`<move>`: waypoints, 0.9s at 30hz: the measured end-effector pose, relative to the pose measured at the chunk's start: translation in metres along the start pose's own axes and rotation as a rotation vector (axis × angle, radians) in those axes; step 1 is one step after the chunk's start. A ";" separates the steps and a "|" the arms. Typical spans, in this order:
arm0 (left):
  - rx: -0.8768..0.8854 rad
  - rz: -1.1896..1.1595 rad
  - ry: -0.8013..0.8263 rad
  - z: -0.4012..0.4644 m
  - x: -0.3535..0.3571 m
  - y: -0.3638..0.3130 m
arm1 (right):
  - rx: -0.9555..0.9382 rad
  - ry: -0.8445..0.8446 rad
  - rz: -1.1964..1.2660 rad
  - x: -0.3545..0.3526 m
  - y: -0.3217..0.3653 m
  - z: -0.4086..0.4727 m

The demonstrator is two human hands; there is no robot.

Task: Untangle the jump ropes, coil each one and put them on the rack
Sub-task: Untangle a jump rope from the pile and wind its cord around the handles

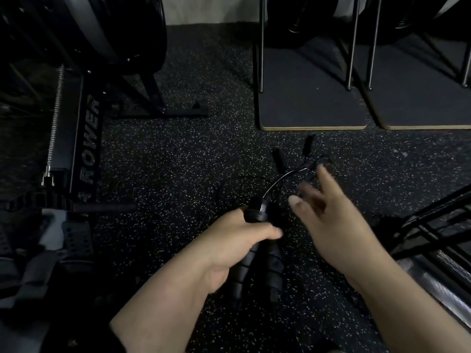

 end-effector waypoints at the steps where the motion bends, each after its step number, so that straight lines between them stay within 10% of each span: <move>1: -0.003 -0.023 0.009 -0.001 0.001 0.000 | 0.022 0.039 -0.007 0.006 -0.002 -0.003; 6: 0.036 -0.046 -0.026 -0.003 -0.002 -0.002 | 0.200 0.359 0.407 0.038 -0.006 -0.019; 14: 0.433 -0.418 -0.447 -0.014 -0.078 -0.050 | 0.271 0.035 -0.138 0.021 -0.109 0.038; 27: 0.548 -0.149 -0.447 -0.017 -0.090 -0.065 | 0.265 -0.206 0.053 0.038 -0.165 0.108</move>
Point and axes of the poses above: each hand's wrist, its own z-axis towards the middle knuckle, its own x-axis out of the palm, y = z × x, the point moved 8 cm from there along z, towards the middle knuckle, and after that the axes turned 4 degrees about -y, right-handed, at the moved point
